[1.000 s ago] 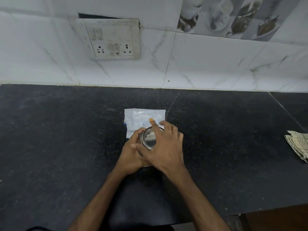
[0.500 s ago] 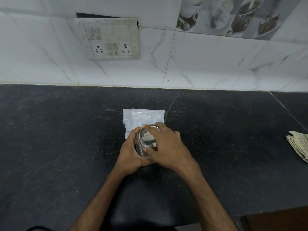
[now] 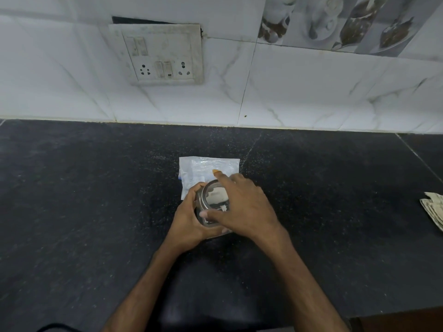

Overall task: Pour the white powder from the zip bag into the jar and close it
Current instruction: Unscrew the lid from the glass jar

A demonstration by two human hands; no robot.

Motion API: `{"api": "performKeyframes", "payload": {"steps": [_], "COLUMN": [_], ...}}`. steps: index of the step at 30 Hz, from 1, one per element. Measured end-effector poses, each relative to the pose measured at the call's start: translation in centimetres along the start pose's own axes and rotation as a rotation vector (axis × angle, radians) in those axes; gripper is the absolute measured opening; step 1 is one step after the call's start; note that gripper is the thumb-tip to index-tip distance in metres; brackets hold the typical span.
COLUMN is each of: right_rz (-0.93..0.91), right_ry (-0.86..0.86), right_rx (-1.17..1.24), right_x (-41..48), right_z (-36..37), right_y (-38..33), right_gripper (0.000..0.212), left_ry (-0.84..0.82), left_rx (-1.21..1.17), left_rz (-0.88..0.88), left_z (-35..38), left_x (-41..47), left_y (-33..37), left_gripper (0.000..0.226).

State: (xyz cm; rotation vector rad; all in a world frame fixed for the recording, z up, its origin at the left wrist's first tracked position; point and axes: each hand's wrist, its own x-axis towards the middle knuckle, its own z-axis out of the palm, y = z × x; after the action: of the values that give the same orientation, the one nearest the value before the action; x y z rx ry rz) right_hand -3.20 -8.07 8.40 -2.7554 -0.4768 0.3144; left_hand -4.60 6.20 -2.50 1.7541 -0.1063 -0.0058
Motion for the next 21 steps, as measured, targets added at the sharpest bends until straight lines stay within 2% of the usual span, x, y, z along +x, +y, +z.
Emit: {"api": "performKeyframes", "payload": {"steps": [2, 5, 7, 9, 10, 13, 15, 17, 18, 19, 21], "right_rz": [-0.045, -0.057, -0.042, -0.087, -0.113, -0.105, -0.102, -0.124, -0.145, -0.155, -0.144], "right_ry": [-0.013, -0.182, -0.1, -0.046, -0.072, -0.169, -0.044, 0.087, 0.087, 0.037, -0.117], "right_rx": [0.033, 0.03, 0.112, 0.194, 0.189, 0.086, 0.086, 0.078, 0.086, 0.103, 0.121], "right_x": [0.1, 0.7, 0.9, 0.9, 1.0, 1.0, 0.9, 0.6, 0.6, 0.6, 0.7], "right_z": [0.3, -0.7, -0.4, 0.1, 0.2, -0.3, 0.2, 0.9, 0.9, 0.7, -0.3], "right_y": [0.0, 1.1, 1.7, 1.9, 2.0, 2.0, 1.3, 0.4, 0.3, 0.5, 0.8], "right_gripper": [0.08, 0.099, 0.104, 0.094, 0.091, 0.104, 0.104, 0.092, 0.086, 0.085, 0.097], "left_ry": [0.004, 0.008, 0.002, -0.004, -0.003, 0.006, 0.004, 0.007, 0.011, 0.013, 0.009], "left_rx": [0.006, 0.0, -0.006, -0.006, -0.003, 0.003, 0.011, 0.022, 0.026, 0.029, 0.022], "left_rz": [0.01, 0.008, -0.012, -0.02, -0.022, -0.029, -0.026, -0.014, -0.008, -0.005, -0.009], "left_z": [0.0, -0.1, -0.1, -0.1, -0.1, -0.2, -0.2, -0.2, -0.2, -0.2, -0.2], "left_x": [0.1, 0.2, 0.2, 0.2, 0.2, 0.3, 0.3, 0.3, 0.3, 0.4, 0.4], "left_y": [-0.1, -0.1, 0.0, 0.1, 0.1, -0.2, -0.4, -0.3, -0.2, -0.2, -0.3], "left_gripper": [0.104, 0.101, 0.101, 0.101, 0.102, 0.107, 0.105, 0.101, 0.1, 0.099, 0.099]}}
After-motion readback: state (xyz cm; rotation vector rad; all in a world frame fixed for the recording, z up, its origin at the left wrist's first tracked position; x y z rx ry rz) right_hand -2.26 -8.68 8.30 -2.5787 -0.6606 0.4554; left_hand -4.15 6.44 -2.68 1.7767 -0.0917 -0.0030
